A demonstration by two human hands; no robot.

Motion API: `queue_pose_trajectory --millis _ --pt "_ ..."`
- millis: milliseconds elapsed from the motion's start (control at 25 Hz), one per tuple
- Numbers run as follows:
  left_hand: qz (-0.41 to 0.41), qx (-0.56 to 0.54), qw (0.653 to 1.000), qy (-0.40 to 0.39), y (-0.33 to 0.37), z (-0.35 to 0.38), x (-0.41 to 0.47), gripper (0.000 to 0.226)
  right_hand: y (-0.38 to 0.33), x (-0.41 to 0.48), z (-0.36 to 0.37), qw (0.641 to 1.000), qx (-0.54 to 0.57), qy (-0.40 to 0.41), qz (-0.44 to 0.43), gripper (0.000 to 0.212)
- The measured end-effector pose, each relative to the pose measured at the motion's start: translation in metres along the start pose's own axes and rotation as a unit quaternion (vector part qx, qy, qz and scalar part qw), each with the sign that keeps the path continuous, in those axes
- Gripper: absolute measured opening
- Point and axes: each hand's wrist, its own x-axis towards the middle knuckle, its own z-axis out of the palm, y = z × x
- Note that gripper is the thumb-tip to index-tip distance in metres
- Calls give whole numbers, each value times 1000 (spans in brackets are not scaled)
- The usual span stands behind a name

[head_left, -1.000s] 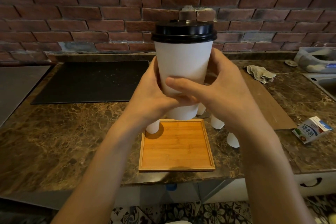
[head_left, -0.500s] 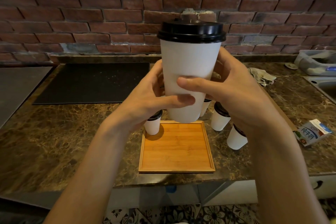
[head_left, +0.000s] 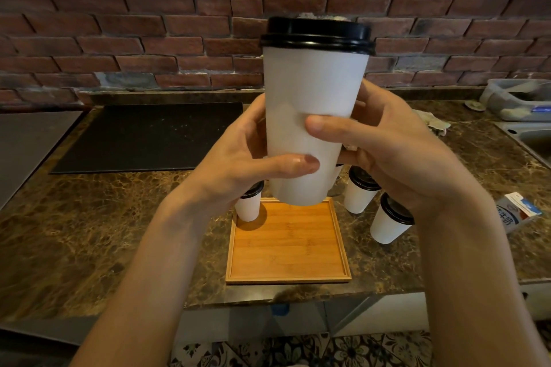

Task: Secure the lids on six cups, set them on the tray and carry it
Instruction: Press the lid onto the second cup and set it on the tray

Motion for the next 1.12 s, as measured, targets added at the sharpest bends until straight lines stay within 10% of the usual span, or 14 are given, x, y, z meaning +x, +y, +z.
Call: queue_pose_trajectory --millis 1120 --pt "44 116 987 104 0 6 11 86 2 10 13 971 -177 149 -62 82"
